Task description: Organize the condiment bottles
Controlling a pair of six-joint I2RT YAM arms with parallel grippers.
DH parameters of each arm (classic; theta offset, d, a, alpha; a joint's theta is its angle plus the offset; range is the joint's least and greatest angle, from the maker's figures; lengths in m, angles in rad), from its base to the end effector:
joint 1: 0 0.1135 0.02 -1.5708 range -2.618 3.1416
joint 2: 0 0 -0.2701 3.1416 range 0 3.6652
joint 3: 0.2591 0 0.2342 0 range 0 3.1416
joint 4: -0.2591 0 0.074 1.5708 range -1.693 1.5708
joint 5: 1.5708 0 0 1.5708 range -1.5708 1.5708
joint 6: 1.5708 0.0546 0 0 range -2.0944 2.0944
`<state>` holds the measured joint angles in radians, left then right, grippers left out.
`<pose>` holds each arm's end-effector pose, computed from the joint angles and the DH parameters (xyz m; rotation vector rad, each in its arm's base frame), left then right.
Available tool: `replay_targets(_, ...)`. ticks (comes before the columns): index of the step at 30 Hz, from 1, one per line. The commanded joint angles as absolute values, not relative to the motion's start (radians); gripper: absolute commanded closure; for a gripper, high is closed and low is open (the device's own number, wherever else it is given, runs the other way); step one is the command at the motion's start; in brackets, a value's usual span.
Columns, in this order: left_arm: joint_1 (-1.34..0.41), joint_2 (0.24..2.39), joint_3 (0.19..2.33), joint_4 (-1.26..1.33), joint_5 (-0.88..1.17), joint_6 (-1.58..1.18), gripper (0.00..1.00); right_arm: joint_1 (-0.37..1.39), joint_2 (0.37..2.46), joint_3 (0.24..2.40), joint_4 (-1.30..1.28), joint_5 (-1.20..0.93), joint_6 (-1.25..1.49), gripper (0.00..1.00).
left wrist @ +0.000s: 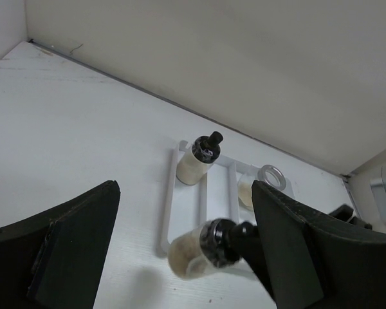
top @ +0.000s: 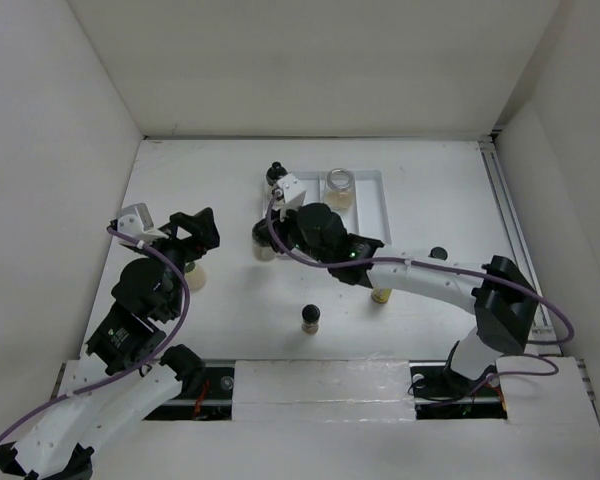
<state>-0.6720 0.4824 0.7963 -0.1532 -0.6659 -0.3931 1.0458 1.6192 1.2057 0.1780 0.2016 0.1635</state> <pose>0.0937 -0.0315 0.3845 -0.3556 1.4130 -0.4033 0.2042 0.3307 0.3175 -0.6558 1.7340 0.6745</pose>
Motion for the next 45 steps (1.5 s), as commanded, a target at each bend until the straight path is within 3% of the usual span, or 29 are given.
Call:
replay_targets(1,-0.670,0.488,0.805,-0.114,-0.655,-0.379,0.21,0.999,1.669,1.302,0.264,0.262,0.149,0.68)
replay_targets(11,-0.670,0.488,0.805,-0.114,-0.655,-0.379,0.21,0.910,1.839,1.401,0.321,0.291,0.170,0.69)
replay_targets(31,-0.670,0.517,0.805,-0.114,-0.646,-0.370,0.21,0.859,1.917,1.381,0.357,0.311,0.228,0.69)
replay_targets(35,-0.670,0.517,0.805,-0.114,-0.646,-0.370,0.21,0.850,1.917,1.381,0.357,0.281,0.229,0.59)
replay_targets(36,-0.670,0.517,0.805,-0.114,-0.646,-0.370,0.21,0.850,1.917,1.381,0.357,0.281,0.229,0.49)
replay_targets(40,-0.670,0.517,0.805,-0.114,-0.646,-0.370,0.21,0.850,1.844,1.390,0.319,0.227,0.229,0.25)
replay_targets(43,-0.670,0.517,0.805,-0.114,-0.646,-0.370,0.21,0.850,1.720,1.341,0.282,0.183,0.229,0.15)
replay_targets(45,-0.670,0.517,0.805,-0.114,-0.646,-0.370,0.21,0.850,1.648,1.299,0.258,0.153,0.229,0.15)
